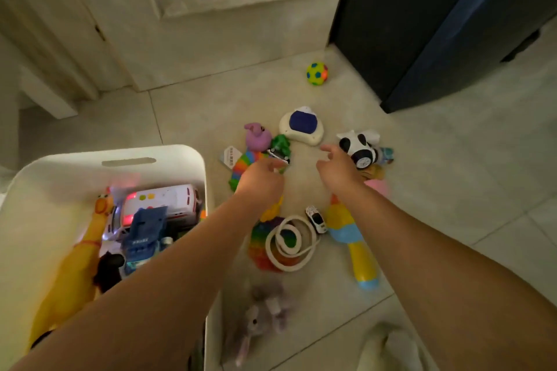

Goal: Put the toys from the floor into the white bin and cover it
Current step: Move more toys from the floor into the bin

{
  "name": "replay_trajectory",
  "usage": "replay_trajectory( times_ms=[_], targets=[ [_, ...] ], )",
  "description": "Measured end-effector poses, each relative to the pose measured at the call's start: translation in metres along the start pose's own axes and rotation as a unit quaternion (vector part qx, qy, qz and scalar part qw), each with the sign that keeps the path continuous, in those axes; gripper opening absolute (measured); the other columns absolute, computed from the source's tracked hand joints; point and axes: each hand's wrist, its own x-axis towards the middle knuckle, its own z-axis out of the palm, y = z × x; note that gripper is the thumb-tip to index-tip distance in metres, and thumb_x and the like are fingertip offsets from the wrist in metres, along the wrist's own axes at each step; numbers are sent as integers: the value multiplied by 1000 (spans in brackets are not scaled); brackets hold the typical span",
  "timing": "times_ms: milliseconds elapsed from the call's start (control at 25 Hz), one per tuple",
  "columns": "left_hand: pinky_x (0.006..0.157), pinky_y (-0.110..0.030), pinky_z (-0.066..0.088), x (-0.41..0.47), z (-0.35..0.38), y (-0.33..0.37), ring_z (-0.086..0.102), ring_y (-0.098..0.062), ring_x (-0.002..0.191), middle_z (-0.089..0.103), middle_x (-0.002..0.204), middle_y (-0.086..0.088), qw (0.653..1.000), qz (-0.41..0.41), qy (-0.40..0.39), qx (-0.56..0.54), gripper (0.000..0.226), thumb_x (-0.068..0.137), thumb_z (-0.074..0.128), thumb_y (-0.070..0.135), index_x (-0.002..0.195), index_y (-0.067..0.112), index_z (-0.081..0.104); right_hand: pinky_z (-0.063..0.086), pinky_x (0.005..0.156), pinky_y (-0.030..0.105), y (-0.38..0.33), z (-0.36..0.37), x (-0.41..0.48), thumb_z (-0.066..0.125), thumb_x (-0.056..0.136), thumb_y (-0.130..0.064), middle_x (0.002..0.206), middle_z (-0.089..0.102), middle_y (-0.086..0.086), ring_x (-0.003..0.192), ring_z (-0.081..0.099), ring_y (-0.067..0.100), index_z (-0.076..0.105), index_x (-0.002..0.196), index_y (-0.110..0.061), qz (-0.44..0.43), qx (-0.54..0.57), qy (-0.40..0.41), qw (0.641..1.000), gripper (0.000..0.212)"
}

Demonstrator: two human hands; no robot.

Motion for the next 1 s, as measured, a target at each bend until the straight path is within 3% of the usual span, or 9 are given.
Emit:
replay_trajectory(
  times_ms=[80, 200, 320, 360, 520, 680, 800, 920, 1000],
  targets=[
    [87, -34, 54, 39, 2, 10, 62, -24, 101, 60, 123, -4, 1000, 1, 13, 14, 41, 94, 44, 7, 133, 19, 52, 46, 84, 32, -10, 11, 46, 53, 90, -11, 140, 44, 14, 111, 56, 31, 39, 144, -19, -39, -37, -4, 999, 56],
    [74, -29, 54, 87, 2, 21, 62, -23, 93, 59, 130, -15, 999, -20, 0, -41, 44, 93, 45, 2, 137, 8, 48, 41, 105, 38, -16, 29, 104, 61, 85, -10, 152, 27, 15, 131, 41, 36, 26, 151, -27, -76, -81, -12, 994, 76],
    [105, -30, 36, 108, 2, 29, 37, -24, 135, 35, 152, -7, 997, -42, 29, 51, 42, 98, 43, 7, 139, 6, 46, 23, 117, 43, -18, 40, 144, 63, 84, -7, 161, -1, 11, 146, 11, 38, 9, 152, -37, -91, -209, -29, 973, 92],
    [104, -30, 36, 113, 1, 28, 36, -25, 136, 35, 152, -8, 997, -30, 29, 65, 41, 98, 44, 7, 139, 6, 48, 19, 119, 45, -18, 42, 153, 64, 82, -6, 162, -6, 10, 147, 5, 39, 6, 152, -39, -93, -239, -44, 966, 96],
    [68, -30, 51, 128, 5, 15, 62, -37, 109, 60, 127, -21, 987, -82, 24, -137, 45, 92, 45, 1, 137, 1, 42, 37, 101, 42, -9, 57, 164, 67, 81, -15, 150, 18, 11, 128, 31, 38, 20, 148, -41, -110, -244, -23, 963, 87],
    [91, -48, 52, 117, 0, 22, 59, -41, 115, 57, 130, -23, 967, -97, -11, -236, 46, 93, 56, 17, 136, 6, 44, 45, 95, 36, -12, 36, 132, 82, 68, -36, 127, 34, 5, 114, 45, 27, 33, 138, -38, -87, -17, 13, 996, 86],
    [92, -48, 53, 106, -13, 33, 59, -29, 115, 56, 133, -6, 948, -111, -36, -297, 82, 73, 75, 53, 140, 21, 42, 46, 96, 28, -26, 12, 73, 85, 66, -35, 123, 35, -5, 114, 48, 15, 33, 135, -42, -189, 61, -70, 978, 87],
    [85, -49, 57, 95, -20, 37, 68, -30, 99, 70, 114, -11, 931, -116, -65, -340, 52, 76, 76, 40, 119, 16, 59, 49, 92, 26, -30, -7, 37, 73, 79, -46, 127, 43, -7, 115, 51, 11, 33, 137, -45, -252, 55, -141, 956, 71],
    [79, -46, 58, 84, -21, 31, 69, -30, 94, 71, 108, -13, 930, -121, -62, -342, 42, 80, 75, 32, 116, 16, 60, 45, 95, 33, -14, -27, 56, 50, 90, -57, 132, 49, -2, 119, 50, 17, 34, 142, -38, -196, -2, -32, 980, 58]
  ],
)
